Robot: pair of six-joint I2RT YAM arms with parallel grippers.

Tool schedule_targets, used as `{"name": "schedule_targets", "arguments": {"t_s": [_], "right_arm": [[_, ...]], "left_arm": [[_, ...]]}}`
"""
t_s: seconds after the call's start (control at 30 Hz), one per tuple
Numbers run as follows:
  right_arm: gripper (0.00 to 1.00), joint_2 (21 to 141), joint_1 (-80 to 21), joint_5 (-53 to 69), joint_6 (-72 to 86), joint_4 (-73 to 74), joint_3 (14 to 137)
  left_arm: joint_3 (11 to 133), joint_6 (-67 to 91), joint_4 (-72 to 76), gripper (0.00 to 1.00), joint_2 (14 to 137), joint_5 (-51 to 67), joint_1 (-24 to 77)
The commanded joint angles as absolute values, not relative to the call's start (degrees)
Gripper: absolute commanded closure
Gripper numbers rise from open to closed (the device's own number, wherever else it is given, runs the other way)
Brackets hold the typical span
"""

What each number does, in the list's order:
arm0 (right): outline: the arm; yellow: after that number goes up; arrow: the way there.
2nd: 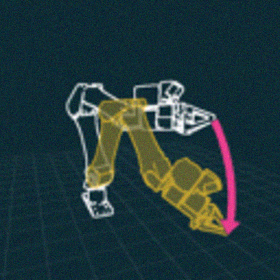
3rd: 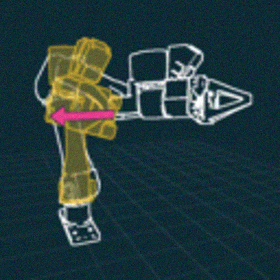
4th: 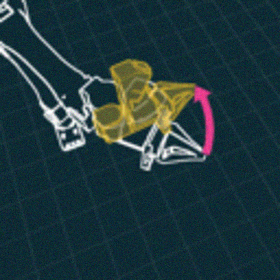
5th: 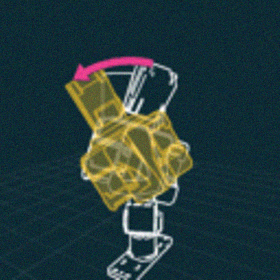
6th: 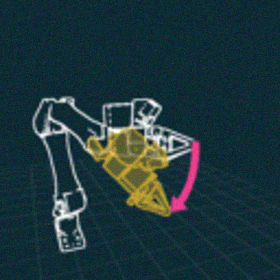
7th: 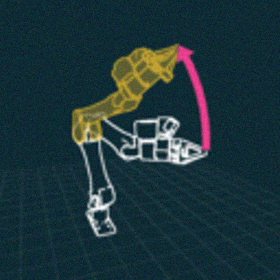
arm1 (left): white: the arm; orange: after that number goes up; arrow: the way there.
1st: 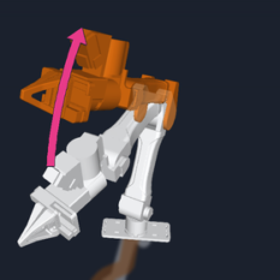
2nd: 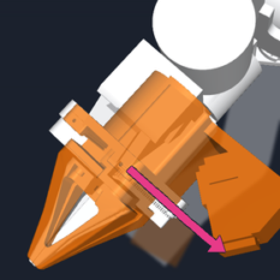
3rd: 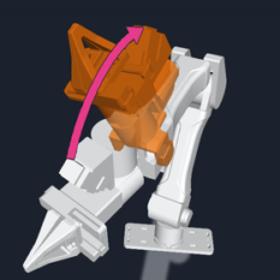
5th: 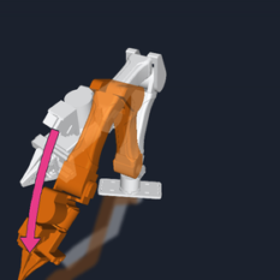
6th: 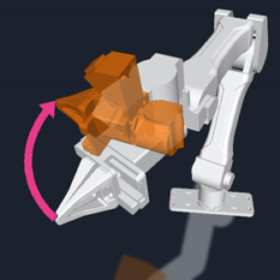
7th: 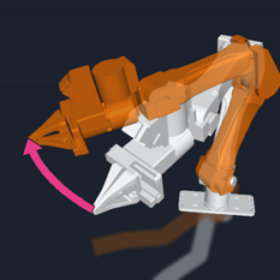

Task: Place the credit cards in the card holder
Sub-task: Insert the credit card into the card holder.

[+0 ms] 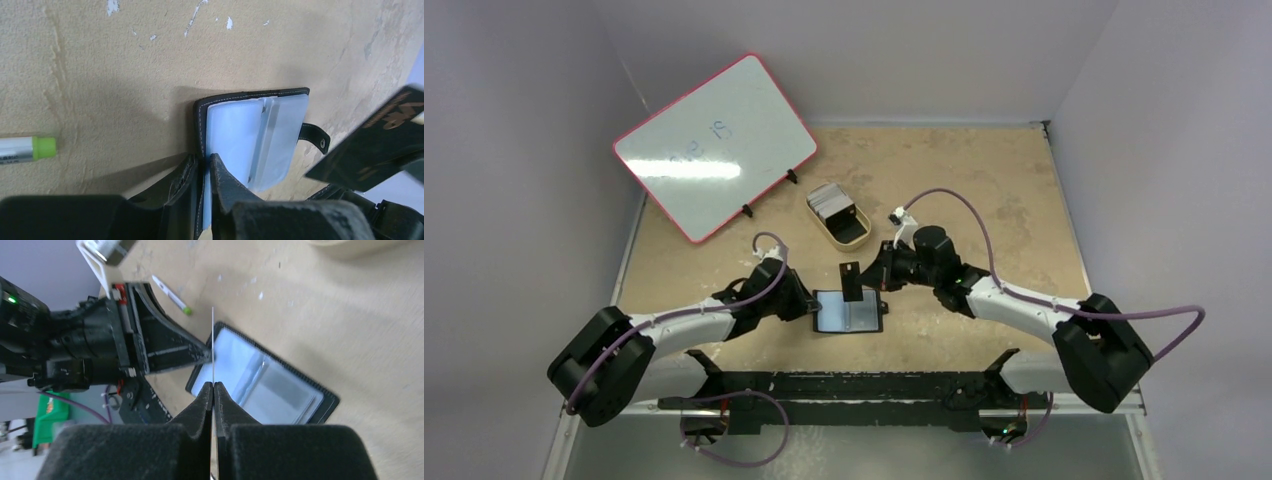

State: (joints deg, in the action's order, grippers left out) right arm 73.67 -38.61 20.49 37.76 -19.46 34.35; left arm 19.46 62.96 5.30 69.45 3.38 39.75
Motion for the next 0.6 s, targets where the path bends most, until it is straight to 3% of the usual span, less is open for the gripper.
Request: {"name": "schedule_targets", "arguments": {"t_s": [0.0, 0.27, 0.57], "right_arm": [[1.00, 74.43, -40.95, 22.65, 47.60, -29.33, 30.02], [1.00, 79.09, -42.71, 20.76, 50.83, -33.67, 26.90], [1.00, 81.29, -42.66, 19.98, 51.39, -33.66, 24.52]], "left_arm": [[19.88, 63.44, 5.86, 0.83, 68.98, 1.27, 39.97], [19.21, 62.20, 3.04, 0.78, 67.12, 0.13, 39.99], [18.46, 61.74, 2.89, 0.94, 66.88, 0.00, 39.96]]}}
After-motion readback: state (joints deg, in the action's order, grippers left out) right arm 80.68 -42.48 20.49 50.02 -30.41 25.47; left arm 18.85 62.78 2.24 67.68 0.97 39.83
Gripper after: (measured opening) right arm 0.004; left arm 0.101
